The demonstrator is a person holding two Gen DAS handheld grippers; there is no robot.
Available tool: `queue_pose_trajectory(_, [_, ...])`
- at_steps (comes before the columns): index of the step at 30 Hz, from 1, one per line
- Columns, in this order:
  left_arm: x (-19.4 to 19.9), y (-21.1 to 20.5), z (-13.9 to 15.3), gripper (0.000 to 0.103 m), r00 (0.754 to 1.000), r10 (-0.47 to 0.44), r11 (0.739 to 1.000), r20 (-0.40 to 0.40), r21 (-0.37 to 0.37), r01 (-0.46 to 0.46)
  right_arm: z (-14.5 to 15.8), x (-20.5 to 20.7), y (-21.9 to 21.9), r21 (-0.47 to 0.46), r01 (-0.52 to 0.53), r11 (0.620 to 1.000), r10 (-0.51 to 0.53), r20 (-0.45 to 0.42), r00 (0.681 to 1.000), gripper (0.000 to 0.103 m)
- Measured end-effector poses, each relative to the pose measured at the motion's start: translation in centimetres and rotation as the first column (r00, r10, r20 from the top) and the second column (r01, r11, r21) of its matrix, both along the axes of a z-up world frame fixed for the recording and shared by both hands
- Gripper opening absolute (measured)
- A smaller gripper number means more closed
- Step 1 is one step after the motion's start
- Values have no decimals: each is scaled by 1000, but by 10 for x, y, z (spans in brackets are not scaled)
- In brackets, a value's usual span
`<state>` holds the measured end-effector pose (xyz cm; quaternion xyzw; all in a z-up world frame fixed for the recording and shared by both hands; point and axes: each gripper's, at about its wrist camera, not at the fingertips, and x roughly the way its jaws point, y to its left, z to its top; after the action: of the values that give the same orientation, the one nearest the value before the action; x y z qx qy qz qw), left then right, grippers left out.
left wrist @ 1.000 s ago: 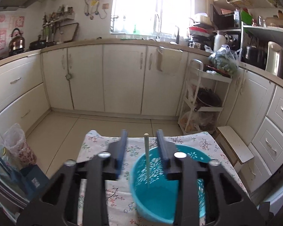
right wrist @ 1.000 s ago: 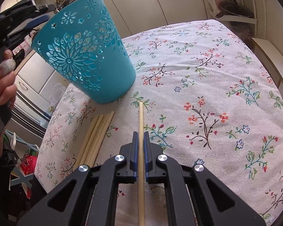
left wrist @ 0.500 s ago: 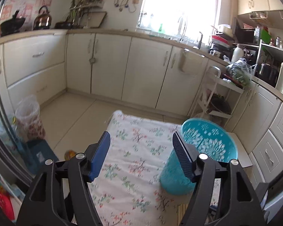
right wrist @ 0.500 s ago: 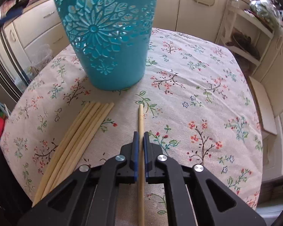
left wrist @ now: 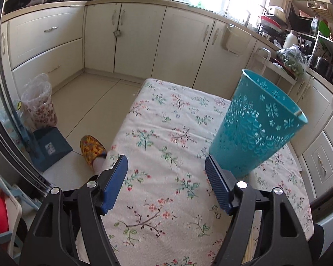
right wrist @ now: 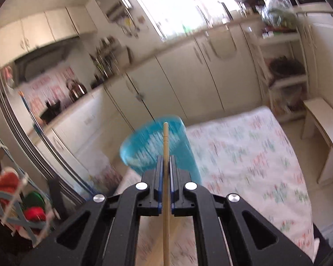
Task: Organize utensils
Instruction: 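Raise the stick with the right gripper over the basket and release it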
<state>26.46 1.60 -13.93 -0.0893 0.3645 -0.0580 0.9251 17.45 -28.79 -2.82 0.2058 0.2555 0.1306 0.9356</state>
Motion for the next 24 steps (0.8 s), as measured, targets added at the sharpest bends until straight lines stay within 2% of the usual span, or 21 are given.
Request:
queue_pose_trajectory(4, [-4,-4,-5,69,1000,-10,1000,-15,-8,10,41,31,12,52,15,999,-24,162,986,6])
queue_pose_trajectory(6, [-3,-7,-5,69,1000,-12,1000,-19,-13,12,56,53,18,70,38,997,-54,247,967,6])
queue_pose_trajectory(9, [-4,-7,-5,69,1000,-13,1000,-22,-25,13,60,84,22,97,80,992,-106,300,948,6])
queue_pose_trajectory(13, [-3,-4,-6,69,1000,-8,999,-26,-39,7,43,118,22,96,113,989,-135,267,954,6])
queue_pose_trajectory(17, [1,1,-11,69,999,2,998,-38,-57,-4,27,136,27,50,103,993,-111,202,973,6])
queue_pose_trajectory(24, [3,2,-15,69,999,3,998,-50,-70,-7,10,127,40,-26,44,999,-40,144,989,7])
